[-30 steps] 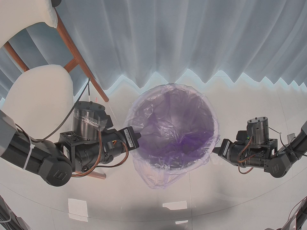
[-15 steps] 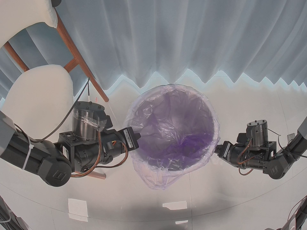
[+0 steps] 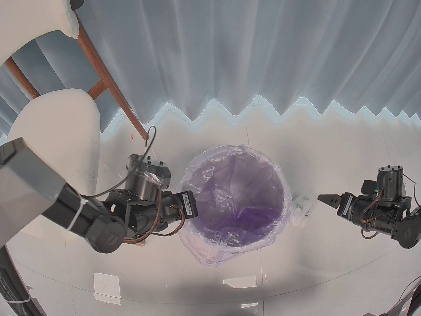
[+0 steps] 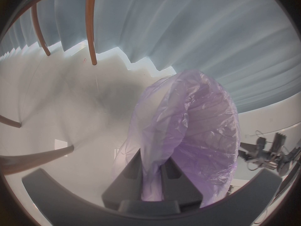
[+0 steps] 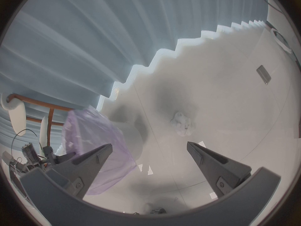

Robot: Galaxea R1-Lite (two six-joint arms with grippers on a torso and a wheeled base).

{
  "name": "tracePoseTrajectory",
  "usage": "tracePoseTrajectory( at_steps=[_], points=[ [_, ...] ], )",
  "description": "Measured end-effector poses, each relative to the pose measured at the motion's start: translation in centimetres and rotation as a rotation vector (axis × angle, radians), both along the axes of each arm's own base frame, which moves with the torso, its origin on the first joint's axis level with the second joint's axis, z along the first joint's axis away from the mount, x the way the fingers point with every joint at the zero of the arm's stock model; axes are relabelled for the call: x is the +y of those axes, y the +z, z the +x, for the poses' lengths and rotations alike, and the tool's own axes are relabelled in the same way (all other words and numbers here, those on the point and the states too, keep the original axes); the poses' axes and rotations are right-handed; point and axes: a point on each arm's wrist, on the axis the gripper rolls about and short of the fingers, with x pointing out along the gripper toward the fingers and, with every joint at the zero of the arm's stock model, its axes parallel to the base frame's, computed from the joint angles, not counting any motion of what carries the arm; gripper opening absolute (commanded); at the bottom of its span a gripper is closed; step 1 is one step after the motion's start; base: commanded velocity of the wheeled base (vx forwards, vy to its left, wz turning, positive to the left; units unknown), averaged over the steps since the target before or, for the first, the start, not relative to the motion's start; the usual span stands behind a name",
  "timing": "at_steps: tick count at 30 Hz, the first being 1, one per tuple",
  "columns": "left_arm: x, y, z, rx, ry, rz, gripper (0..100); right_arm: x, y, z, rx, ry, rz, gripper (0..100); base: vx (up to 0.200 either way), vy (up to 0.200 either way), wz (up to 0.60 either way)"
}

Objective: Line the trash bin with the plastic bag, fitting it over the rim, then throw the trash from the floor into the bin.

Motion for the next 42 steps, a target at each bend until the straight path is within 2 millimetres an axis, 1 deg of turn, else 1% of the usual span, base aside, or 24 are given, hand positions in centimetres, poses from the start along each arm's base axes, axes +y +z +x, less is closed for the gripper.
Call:
tracePoseTrajectory(
  at_steps=[4, 9, 13, 21, 22, 29, 35, 39, 42],
  points=[
    [-1.0, -1.5, 1.8, -0.004, 0.016, 0.038, 0, -0.9, 0.7, -0.5, -0.03, -0.032, -0.008, 100, 0.0, 0.0, 0.0],
    [-2.0, -3.1, 3.4, -0.005, 0.035, 0.062, 0, -1.3, 1.2, -1.1, -0.053, -0.048, -0.009, 100, 0.0, 0.0, 0.0],
    [-2.3, -4.4, 4.0, 0.013, 0.04, 0.079, 0, -1.5, 1.4, -1.3, -0.062, -0.052, -0.008, 100, 0.0, 0.0, 0.0],
    [-1.8, -5.6, 4.7, 0.028, 0.055, 0.101, 0, -1.5, 1.6, -1.4, -0.069, -0.053, -0.007, 100, 0.0, 0.0, 0.0],
    [-1.7, -5.7, 4.8, 0.029, 0.057, 0.103, 100, -1.5, 1.6, -1.4, -0.07, -0.053, -0.007, 100, 0.0, 0.0, 0.0],
    [-1.6, -5.6, 4.8, 0.026, 0.059, 0.099, 100, -1.5, 1.6, -1.4, -0.07, -0.052, -0.007, 100, 0.0, 0.0, 0.0],
    [-1.5, -4.5, 4.2, 0.015, 0.054, 0.092, 100, -1.5, 1.6, -1.4, -0.07, -0.054, -0.007, 100, 0.0, 0.0, 0.0],
    [-1.4, -3.4, 3.0, 0.009, 0.036, 0.094, 100, -1.6, 1.4, -1.3, -0.061, -0.055, -0.009, 100, 0.0, 0.0, 0.0],
    [-1.1, -2.9, 1.6, 0.004, -0.001, 0.135, 100, -1.5, 1.2, -1.3, -0.051, -0.056, -0.012, 100, 0.0, 0.0, 0.0]
  ],
)
